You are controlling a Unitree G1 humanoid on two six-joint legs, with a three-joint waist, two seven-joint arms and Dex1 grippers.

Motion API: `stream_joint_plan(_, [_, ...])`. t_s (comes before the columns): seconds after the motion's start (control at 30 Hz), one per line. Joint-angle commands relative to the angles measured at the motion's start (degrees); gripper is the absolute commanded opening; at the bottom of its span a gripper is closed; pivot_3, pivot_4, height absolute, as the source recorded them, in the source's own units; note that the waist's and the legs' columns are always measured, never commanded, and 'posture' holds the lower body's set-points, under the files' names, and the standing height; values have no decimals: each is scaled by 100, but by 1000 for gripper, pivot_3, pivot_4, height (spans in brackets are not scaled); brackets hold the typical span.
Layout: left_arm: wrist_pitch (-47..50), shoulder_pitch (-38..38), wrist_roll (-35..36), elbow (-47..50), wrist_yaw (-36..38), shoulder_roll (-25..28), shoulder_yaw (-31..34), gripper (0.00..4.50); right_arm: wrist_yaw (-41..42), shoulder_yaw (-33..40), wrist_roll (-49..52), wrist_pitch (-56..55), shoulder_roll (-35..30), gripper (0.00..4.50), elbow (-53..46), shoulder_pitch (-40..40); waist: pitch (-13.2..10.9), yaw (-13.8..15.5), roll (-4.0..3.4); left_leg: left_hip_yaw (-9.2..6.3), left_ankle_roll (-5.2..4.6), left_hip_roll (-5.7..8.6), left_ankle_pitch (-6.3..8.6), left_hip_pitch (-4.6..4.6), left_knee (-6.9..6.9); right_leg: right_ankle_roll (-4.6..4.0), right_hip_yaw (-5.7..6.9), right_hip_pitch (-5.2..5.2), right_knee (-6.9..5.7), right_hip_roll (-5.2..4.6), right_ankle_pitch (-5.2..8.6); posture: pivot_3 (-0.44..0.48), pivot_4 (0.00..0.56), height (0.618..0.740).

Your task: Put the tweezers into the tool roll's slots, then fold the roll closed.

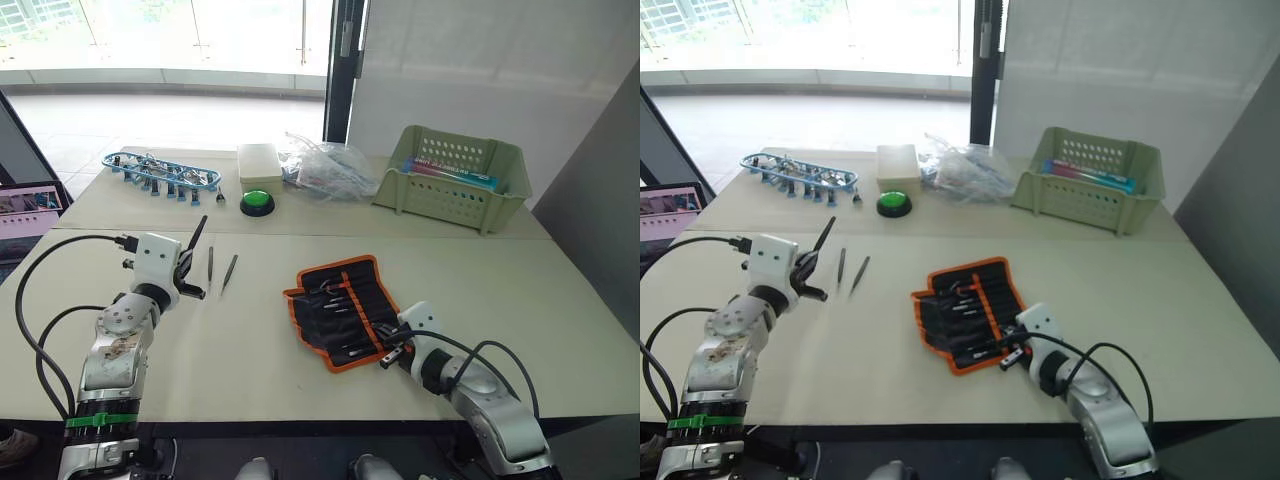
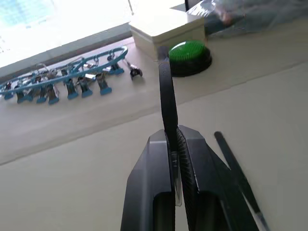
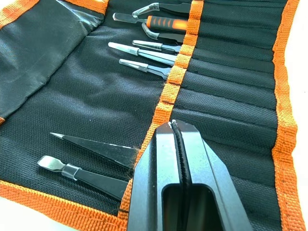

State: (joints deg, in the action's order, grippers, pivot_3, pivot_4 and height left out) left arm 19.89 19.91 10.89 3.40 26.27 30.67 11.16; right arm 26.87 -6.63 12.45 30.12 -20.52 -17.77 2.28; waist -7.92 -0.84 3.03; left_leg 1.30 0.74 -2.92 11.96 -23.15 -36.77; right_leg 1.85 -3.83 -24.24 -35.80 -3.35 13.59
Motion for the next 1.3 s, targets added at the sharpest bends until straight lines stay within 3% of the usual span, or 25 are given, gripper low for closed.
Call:
stream_joint_plan(0.03, [442,211,726,770,1158,170,-553,41,14,-184,-77,295,-67,0,104,-176,0,-2,0,1,-1,0,0,0,0,-2,0,0,0,0,2,0,150,738])
stream_joint_plan(0.23, [1540,888,1276,1069,2389,410,-1623,41,-76,-233,-98,317,1,0,61,-209,-6,-15,-5,0,-9,-1,-5,-1,1,7,-1,-3,-2,6,20,0,150,738])
stream_joint_plan(0.5, [2488,1677,817,813,3347,1042,-3036,41,-249,-284,-135,302,64,0,-75,-315,-13,-59,-13,-11,-13,0,-4,-4,2,23,-11,-3,-7,22,27,0,150,738])
stream_joint_plan(0.7, [2109,1883,314,426,3432,1115,-3393,41,-344,-288,-127,325,93,0,-136,-324,-24,-70,-26,-14,-13,0,-4,-5,2,17,-12,-3,-6,23,32,0,150,738])
stream_joint_plan(1.3, [1685,2051,-452,49,3373,432,-3679,41,-526,-321,-98,334,174,0,-261,-500,-24,-23,-27,-14,-14,2,-4,-6,2,34,-12,-2,-10,24,25,0,150,738])
